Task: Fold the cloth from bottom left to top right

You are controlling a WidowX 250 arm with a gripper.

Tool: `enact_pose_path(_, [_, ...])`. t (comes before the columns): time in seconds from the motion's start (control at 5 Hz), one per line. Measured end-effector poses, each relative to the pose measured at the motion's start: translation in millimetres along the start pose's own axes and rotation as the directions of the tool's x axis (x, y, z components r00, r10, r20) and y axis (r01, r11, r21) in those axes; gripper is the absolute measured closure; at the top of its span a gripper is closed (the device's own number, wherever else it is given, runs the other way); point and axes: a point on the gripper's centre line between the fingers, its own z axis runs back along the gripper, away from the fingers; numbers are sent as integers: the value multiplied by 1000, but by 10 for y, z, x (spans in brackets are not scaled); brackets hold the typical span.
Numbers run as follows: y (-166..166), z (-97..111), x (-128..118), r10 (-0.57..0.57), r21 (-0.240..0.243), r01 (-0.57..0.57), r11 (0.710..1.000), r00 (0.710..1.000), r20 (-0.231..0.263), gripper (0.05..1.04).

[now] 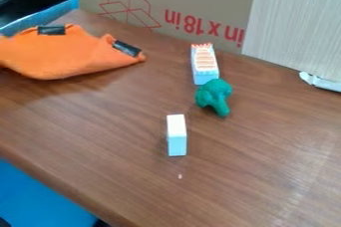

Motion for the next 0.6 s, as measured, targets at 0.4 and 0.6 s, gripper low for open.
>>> enact_pose_path(0.4, [-359,75,190,-63,0,63,998,993,-102,1021])
enact_pose_path(0.6, [-558,82,301,-79,8,81,997,989,-127,1021])
